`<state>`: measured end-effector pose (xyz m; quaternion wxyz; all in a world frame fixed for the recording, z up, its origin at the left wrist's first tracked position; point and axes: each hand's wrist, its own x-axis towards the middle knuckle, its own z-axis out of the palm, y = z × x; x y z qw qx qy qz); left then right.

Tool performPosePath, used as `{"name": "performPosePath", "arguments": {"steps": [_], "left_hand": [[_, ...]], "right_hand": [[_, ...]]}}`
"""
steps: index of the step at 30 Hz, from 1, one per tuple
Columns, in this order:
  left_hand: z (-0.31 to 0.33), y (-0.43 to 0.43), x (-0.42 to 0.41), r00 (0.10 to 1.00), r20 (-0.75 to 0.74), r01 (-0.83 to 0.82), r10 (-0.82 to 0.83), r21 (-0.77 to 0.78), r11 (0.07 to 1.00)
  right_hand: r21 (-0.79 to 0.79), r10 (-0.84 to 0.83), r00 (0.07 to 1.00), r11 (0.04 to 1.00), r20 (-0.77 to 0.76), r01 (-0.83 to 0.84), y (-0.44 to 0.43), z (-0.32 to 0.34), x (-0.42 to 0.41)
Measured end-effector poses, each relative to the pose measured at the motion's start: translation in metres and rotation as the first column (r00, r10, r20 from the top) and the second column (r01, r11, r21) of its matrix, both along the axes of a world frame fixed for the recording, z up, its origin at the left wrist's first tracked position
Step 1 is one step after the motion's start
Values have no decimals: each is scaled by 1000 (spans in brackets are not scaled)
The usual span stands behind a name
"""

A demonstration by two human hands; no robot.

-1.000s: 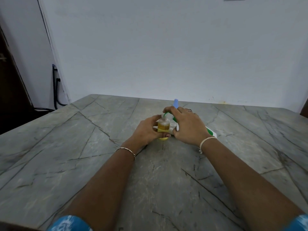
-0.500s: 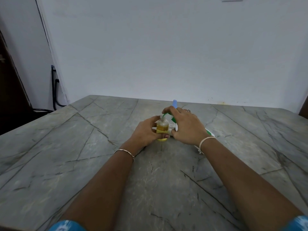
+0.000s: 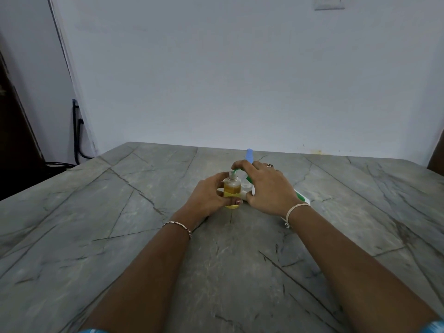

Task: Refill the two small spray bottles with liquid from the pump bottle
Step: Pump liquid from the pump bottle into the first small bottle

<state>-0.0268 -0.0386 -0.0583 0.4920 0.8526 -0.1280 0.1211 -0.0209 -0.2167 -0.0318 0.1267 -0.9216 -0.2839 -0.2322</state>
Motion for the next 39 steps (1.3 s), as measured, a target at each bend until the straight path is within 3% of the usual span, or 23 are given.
{"name": "performPosePath", "arguments": {"steps": [5,39], "left_hand": [[0,-1,2,1000,-12,-14,15,55,998],[0,0,3,1000,-20,-8,8,6,1000]], "right_hand": [[41,25,1000,999,-17,-24,1,2,2],[15,0,1000,1000,12,-1,2,1,1]]}}
